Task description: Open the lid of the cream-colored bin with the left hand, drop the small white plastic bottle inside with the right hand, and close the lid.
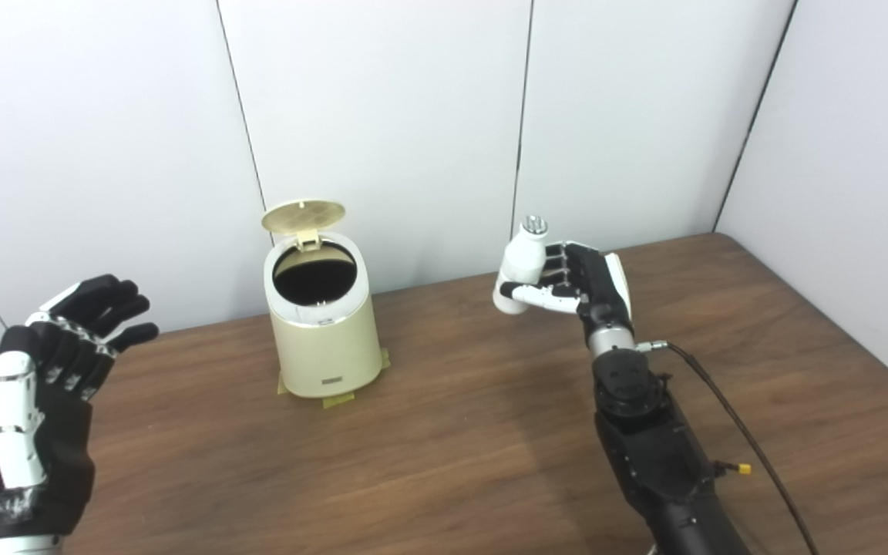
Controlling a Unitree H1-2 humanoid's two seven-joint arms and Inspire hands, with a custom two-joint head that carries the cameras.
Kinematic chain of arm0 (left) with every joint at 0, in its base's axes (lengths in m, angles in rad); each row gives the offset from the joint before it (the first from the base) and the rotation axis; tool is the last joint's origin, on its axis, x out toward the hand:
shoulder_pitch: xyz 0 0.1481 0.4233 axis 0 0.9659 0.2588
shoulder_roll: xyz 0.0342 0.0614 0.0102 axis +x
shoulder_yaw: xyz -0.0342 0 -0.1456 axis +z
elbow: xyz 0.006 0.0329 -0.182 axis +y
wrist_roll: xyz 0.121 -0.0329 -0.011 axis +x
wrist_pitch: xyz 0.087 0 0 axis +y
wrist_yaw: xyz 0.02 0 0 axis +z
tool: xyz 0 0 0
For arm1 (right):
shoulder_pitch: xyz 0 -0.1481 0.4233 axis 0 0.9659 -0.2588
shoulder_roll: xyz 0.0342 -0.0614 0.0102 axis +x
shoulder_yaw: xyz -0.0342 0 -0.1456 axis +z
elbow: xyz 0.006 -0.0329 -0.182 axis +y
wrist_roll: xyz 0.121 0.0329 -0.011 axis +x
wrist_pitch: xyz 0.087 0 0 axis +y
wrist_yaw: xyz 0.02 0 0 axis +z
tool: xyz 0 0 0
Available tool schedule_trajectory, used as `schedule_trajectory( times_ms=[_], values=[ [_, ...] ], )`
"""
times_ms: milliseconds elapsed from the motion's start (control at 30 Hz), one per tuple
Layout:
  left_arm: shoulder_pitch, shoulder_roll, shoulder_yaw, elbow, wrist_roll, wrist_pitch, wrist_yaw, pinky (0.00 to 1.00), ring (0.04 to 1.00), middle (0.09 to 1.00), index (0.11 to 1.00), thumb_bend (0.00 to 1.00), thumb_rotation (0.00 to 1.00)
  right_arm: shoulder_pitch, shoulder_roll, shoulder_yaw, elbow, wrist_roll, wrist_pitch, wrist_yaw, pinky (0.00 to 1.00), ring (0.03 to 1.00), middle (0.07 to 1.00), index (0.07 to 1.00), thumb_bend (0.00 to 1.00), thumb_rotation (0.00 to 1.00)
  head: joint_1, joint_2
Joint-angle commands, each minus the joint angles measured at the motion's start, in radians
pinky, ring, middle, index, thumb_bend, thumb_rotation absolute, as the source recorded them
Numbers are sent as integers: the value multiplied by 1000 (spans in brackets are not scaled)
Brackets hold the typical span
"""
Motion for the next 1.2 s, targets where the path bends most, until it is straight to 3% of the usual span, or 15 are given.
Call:
schedule_trajectory(
  times_ms=[0,100,133,267,300,467,600,967,1167],
  values=[
    [-26,-10,2,-32,21,-27,16,765,823,823,797,302,1000,-63,-4,16,-56,-21,4,17,387,446,502,477,519,0,13,0],
    [-29,-32,12,-48,45,13,63,820,876,880,858,276,1000,-65,1,47,-90,-38,32,41,390,451,499,476,519,0,37,-3],
    [-30,-37,14,-51,52,24,75,830,881,883,870,215,1000,-64,4,57,-104,-42,38,47,369,437,497,483,519,0,45,-6],
    [-27,-47,12,-43,67,35,89,824,870,873,866,147,1000,-63,14,85,-141,-58,45,65,346,421,496,490,519,0,64,-21],
    [-27,-49,11,-33,60,30,86,836,881,882,872,207,1000,-63,17,91,-146,-60,38,70,337,421,493,491,519,0,70,-26],
    [-24,-62,7,25,55,-25,71,833,869,873,854,276,890,-78,54,87,-175,-26,48,97,342,430,489,491,519,0,96,-39],
    [-17,-80,-8,26,127,-9,102,797,842,846,826,366,810,-91,69,92,-196,-22,69,118,358,439,491,480,520,0,120,-49],
    [-5,-75,-21,55,180,-37,82,830,871,876,858,409,842,-120,117,88,-240,6,61,142,354,435,496,480,519,0,146,-62],
    [-4,-72,-23,64,185,-44,74,832,868,875,856,407,860,-138,115,103,-245,-13,36,145,350,434,497,479,519,0,154,-68]
  ],
)
